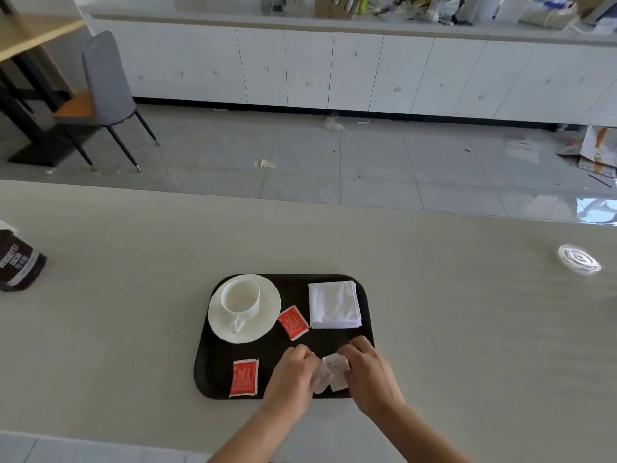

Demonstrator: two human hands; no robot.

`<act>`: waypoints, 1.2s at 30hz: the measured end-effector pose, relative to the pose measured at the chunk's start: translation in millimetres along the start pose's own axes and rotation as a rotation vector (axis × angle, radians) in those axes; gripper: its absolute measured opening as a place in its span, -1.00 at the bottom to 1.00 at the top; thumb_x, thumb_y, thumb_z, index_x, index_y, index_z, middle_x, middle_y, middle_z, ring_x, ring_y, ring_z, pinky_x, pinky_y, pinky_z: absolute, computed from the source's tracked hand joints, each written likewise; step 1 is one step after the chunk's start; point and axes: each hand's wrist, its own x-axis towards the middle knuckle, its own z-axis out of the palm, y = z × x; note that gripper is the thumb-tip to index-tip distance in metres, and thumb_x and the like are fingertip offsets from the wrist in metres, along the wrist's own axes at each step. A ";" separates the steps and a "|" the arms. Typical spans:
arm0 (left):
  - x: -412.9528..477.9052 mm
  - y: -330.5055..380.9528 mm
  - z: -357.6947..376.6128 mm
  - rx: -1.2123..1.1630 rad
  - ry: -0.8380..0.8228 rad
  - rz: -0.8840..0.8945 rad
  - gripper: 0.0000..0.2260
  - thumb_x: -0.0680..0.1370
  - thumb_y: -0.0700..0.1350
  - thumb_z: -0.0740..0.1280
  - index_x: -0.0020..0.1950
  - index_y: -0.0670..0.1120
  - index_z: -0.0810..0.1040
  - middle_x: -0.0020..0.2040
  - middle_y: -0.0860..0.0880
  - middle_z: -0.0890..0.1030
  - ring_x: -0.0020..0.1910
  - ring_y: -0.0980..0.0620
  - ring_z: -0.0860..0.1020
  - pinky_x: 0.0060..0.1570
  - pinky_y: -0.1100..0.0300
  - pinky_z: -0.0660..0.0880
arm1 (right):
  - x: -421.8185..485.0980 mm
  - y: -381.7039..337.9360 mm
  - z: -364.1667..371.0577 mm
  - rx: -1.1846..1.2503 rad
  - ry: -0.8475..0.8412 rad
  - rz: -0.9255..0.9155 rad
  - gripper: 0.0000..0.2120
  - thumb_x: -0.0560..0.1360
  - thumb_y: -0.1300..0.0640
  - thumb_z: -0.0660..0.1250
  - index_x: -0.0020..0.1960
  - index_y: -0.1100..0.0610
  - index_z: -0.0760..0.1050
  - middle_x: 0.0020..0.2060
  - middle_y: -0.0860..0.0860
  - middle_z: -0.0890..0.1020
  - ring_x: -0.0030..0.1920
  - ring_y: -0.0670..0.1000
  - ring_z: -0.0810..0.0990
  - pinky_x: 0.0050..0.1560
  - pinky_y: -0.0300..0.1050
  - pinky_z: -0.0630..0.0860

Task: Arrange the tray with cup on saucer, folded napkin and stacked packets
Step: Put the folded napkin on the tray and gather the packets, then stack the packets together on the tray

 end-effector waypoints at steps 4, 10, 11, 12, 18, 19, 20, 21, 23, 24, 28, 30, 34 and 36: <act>3.4 -0.4 -1.5 -0.028 -0.037 0.031 -0.68 0.44 0.07 0.45 0.17 0.03 0.60 0.11 0.09 0.48 0.07 0.17 0.39 0.02 0.35 0.43 | -0.8 13.2 0.3 -0.003 -0.013 -0.092 -0.55 0.35 0.37 0.31 0.18 0.05 0.56 0.13 -0.07 0.54 0.02 0.07 0.56 -0.06 -0.15 0.51; 9.0 -8.4 -4.4 0.086 -0.102 0.089 -0.68 0.49 0.01 0.42 0.22 -0.02 0.56 0.10 0.03 0.45 0.12 0.11 0.41 0.05 0.30 0.43 | -1.5 5.8 -5.0 0.002 -0.077 -0.063 -0.63 0.49 0.15 0.36 0.29 0.01 0.51 0.26 -0.11 0.49 0.18 0.02 0.47 0.15 -0.15 0.49; 9.4 -6.6 -3.5 0.066 -0.084 0.096 -0.71 0.50 -0.02 0.41 0.21 -0.03 0.56 0.11 0.03 0.46 0.13 0.10 0.42 0.07 0.30 0.44 | -2.0 3.1 -5.6 -0.009 -0.073 -0.044 -0.65 0.49 0.12 0.36 0.28 0.00 0.52 0.25 -0.12 0.48 0.18 0.01 0.45 0.13 -0.15 0.50; 9.5 -4.8 -1.6 0.036 -0.067 0.107 -0.74 0.52 -0.05 0.39 0.20 -0.03 0.57 0.11 0.04 0.47 0.13 0.10 0.44 0.08 0.30 0.45 | -2.9 0.5 -6.0 -0.030 -0.070 -0.022 -0.69 0.50 0.10 0.35 0.24 0.00 0.53 0.24 -0.13 0.48 0.17 0.00 0.44 0.10 -0.14 0.52; -2.9 -15.9 -21.5 -0.084 0.035 0.078 -0.82 0.52 -0.09 0.37 0.12 -0.02 0.61 0.05 0.07 0.54 0.03 0.13 0.51 0.00 0.29 0.50 | 5.1 -28.1 -5.1 -0.107 0.087 -0.006 -0.64 0.45 0.25 0.35 0.21 0.00 0.59 0.20 -0.17 0.59 0.19 0.00 0.49 -0.02 -0.15 0.57; -9.5 -25.3 -29.6 -0.060 0.051 0.053 -0.81 0.49 -0.11 0.40 0.10 -0.01 0.62 0.02 0.07 0.56 0.00 0.13 0.52 -0.02 0.26 0.52 | 10.6 -36.8 -2.5 -0.118 0.089 -0.058 -0.61 0.43 0.26 0.38 0.22 0.01 0.59 0.21 -0.15 0.61 0.19 0.02 0.51 0.03 -0.14 0.58; -17.5 -35.8 -37.5 -0.026 0.069 0.018 -0.79 0.44 -0.14 0.45 0.06 0.00 0.65 -0.02 0.07 0.57 -0.04 0.12 0.54 -0.05 0.23 0.54 | 16.6 -45.9 1.3 -0.139 0.077 -0.116 -0.59 0.42 0.26 0.38 0.24 0.01 0.58 0.25 -0.15 0.59 0.19 0.03 0.52 0.07 -0.11 0.58; -26.5 -46.9 -44.3 0.007 0.092 -0.023 -0.77 0.36 -0.17 0.50 0.00 0.00 0.66 -0.07 0.07 0.58 -0.09 0.10 0.56 -0.11 0.19 0.56 | 23.1 -54.4 5.8 -0.163 0.050 -0.164 -0.60 0.45 0.24 0.34 0.27 0.00 0.54 0.30 -0.15 0.55 0.17 0.04 0.50 0.10 -0.09 0.56; -42.9 -67.9 -53.5 0.076 0.134 -0.107 -0.73 0.27 -0.17 0.57 -0.08 0.00 0.68 -0.13 0.05 0.59 -0.13 0.05 0.58 -0.18 0.13 0.55 | 35.3 -68.0 14.8 -0.201 0.005 -0.210 -0.61 0.53 0.18 0.22 0.34 -0.02 0.43 0.40 -0.13 0.44 0.16 0.06 0.43 0.13 -0.07 0.50; -49.9 -76.0 -56.3 0.103 0.138 -0.144 -0.72 0.26 -0.15 0.58 -0.07 0.00 0.68 -0.12 0.05 0.60 -0.12 0.03 0.58 -0.18 0.10 0.55 | 40.3 -72.4 18.3 -0.209 -0.008 -0.205 -0.59 0.56 0.15 0.18 0.39 -0.02 0.37 0.44 -0.12 0.39 0.18 0.07 0.41 0.15 -0.05 0.47; -68.4 -90.2 -54.2 0.140 0.065 -0.156 -0.68 0.27 -0.09 0.58 0.00 0.01 0.67 -0.04 0.03 0.61 -0.05 0.01 0.59 -0.13 0.09 0.59 | 47.6 -80.4 25.5 -0.284 -0.020 -0.188 -0.56 0.60 0.06 0.13 0.47 -0.01 0.29 0.46 -0.10 0.36 0.20 0.08 0.37 0.15 -0.03 0.43; -70.9 -90.9 -50.5 0.116 0.052 -0.163 -0.69 0.34 -0.10 0.55 0.06 0.00 0.66 0.03 0.02 0.60 0.01 0.01 0.57 -0.07 0.12 0.58 | 39.1 -85.2 27.4 -0.281 -0.012 -0.187 -0.63 0.58 0.03 0.15 0.37 -0.02 0.40 0.36 -0.13 0.47 0.14 0.07 0.39 0.08 -0.05 0.44; -63.2 -88.8 -47.3 -0.004 0.112 -0.216 -0.68 0.43 -0.22 0.48 0.17 -0.02 0.63 0.09 0.04 0.53 0.06 0.09 0.43 -0.01 0.34 0.43 | 6.8 -100.4 41.5 -0.197 -0.012 -0.243 -0.73 0.53 0.07 0.16 0.16 -0.06 0.53 0.15 -0.21 0.58 0.01 0.02 0.37 -0.04 -0.10 0.43; -58.0 -83.8 -46.6 -0.054 0.136 -0.240 -0.64 0.42 -0.27 0.45 0.18 -0.01 0.62 0.08 0.09 0.49 0.04 0.15 0.36 -0.01 0.42 0.32 | -3.5 -105.1 46.9 -0.123 -0.036 -0.273 -0.74 0.54 0.08 0.15 0.14 -0.08 0.53 0.11 -0.23 0.59 0.00 -0.02 0.36 -0.07 -0.09 0.48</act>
